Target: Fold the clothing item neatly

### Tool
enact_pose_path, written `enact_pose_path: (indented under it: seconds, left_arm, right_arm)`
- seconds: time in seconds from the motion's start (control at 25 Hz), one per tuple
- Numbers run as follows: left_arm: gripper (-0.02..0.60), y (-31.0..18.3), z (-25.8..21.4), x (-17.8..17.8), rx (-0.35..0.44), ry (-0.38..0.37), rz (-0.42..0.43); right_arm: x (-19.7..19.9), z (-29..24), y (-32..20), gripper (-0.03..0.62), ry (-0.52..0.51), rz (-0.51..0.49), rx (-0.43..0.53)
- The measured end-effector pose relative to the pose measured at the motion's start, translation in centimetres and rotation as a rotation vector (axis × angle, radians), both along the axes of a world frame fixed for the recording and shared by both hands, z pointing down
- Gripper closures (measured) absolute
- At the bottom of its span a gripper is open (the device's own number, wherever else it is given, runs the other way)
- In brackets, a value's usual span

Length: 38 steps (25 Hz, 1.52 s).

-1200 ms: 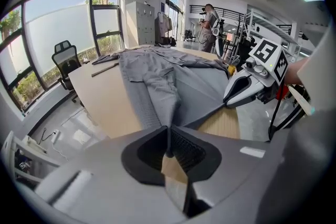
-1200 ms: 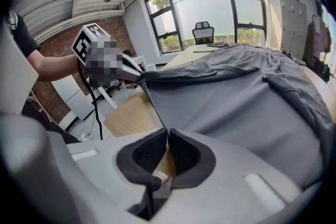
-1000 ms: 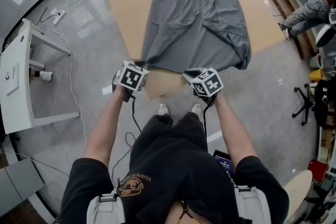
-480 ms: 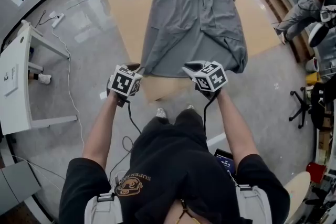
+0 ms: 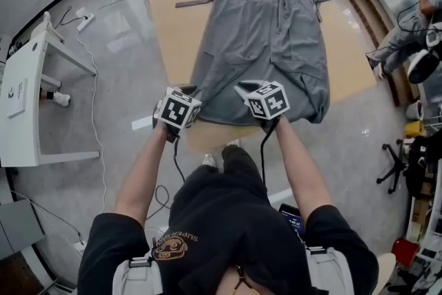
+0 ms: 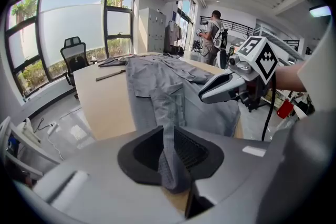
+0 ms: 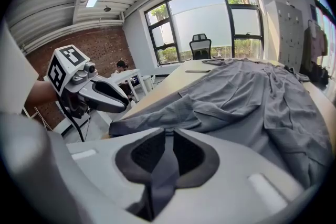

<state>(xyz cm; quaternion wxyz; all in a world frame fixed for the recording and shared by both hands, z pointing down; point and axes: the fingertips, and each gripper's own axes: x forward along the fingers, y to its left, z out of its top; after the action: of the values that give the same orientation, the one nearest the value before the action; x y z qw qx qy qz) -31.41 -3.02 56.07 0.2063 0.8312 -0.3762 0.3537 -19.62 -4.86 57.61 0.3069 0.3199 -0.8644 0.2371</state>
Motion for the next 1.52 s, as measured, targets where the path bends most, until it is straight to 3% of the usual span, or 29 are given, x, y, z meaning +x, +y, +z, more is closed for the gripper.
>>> enact_pose_path:
  seconds: [0.36, 0.44, 0.64, 0.84, 0.96, 1.52]
  left_arm:
    - [0.517, -3.2, 2.3, 0.8, -0.058, -0.008, -0.125]
    - [0.518, -3.5, 2.7, 0.9, -0.069, -0.008, -0.142]
    - [0.52, -2.9, 2.9, 0.5, -0.088, -0.003, -0.155]
    - [0.52, -0.8, 2.9, 0.8, -0.111, 0.017, -0.119]
    - [0.518, 0.9, 3.3, 1.0, -0.123, 0.014, -0.08]
    - [0.52, 5.3, 3.6, 2.2, -0.087, -0.006, 0.069]
  right_arm:
    - [0.2, 3.0, -6.7, 0.551, 0.076, -0.022, -0.004]
    - [0.0, 4.0, -7.3, 0.522, 0.095, -0.045, -0.033]
    - [-0.5, 4.7, -7.1, 0.536, 0.131, -0.102, -0.063]
    - [-0.1, 3.6, -5.6, 0.549, 0.126, -0.09, -0.05]
    - [0.3, 3.0, -3.8, 0.591, 0.115, -0.054, -0.058]
    - [4.7, 0.7, 5.3, 0.591, 0.082, 0.147, -0.05]
